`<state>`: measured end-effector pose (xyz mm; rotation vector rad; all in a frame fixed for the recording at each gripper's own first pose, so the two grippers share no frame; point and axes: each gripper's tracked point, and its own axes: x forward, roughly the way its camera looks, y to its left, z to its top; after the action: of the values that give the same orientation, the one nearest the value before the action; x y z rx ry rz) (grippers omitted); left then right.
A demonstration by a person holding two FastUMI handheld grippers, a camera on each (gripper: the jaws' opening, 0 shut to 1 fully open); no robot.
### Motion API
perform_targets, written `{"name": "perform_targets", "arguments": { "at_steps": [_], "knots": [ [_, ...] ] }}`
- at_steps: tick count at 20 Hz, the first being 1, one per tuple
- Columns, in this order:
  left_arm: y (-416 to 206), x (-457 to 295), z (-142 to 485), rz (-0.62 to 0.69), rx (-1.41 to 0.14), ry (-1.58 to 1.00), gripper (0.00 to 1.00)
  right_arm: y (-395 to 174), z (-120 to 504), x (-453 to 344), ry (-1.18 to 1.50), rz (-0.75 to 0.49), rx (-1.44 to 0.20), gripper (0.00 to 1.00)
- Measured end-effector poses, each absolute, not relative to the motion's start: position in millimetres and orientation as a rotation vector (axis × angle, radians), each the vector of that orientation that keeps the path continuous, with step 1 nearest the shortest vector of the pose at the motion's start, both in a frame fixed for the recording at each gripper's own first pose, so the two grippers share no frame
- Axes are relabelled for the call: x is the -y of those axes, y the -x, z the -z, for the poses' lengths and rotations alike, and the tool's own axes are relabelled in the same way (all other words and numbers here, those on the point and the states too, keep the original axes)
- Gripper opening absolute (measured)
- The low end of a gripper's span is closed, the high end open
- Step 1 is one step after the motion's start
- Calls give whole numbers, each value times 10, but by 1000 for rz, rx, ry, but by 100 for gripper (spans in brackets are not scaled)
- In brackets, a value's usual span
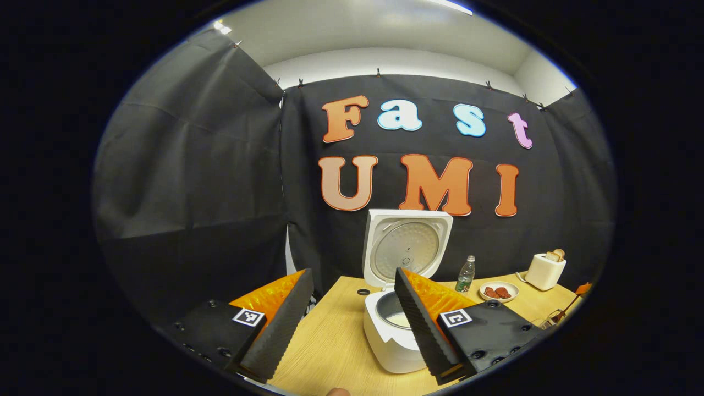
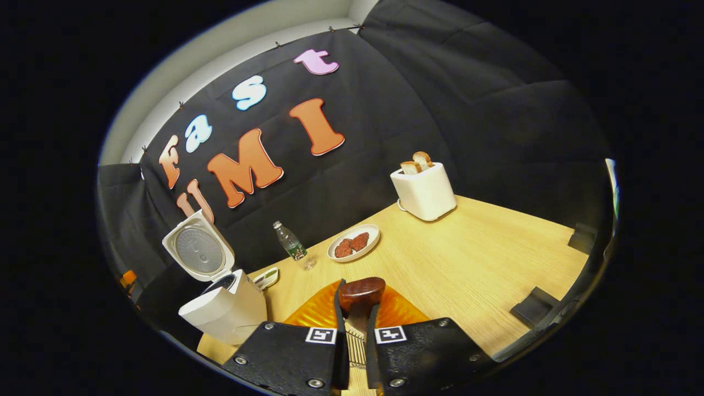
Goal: Close the left gripper, press the button to open the rice cooker; take a wooden spoon from the chopstick holder with the right hand, scoop a spoonful of rice and pour it into the rice cooker, then put the wooden spoon back into the chopstick holder.
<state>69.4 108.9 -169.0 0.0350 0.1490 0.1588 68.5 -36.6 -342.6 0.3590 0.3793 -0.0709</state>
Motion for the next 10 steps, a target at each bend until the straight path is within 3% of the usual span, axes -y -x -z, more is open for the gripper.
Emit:
{"name": "perform_targets", "arguments": {
  "at_steps": [10],
  "knots": [
    [-694, -1194, 1771, -121, -156, -32, 100, -556, 2098, -208, -151, 33, -94, 10]
  ]
}}
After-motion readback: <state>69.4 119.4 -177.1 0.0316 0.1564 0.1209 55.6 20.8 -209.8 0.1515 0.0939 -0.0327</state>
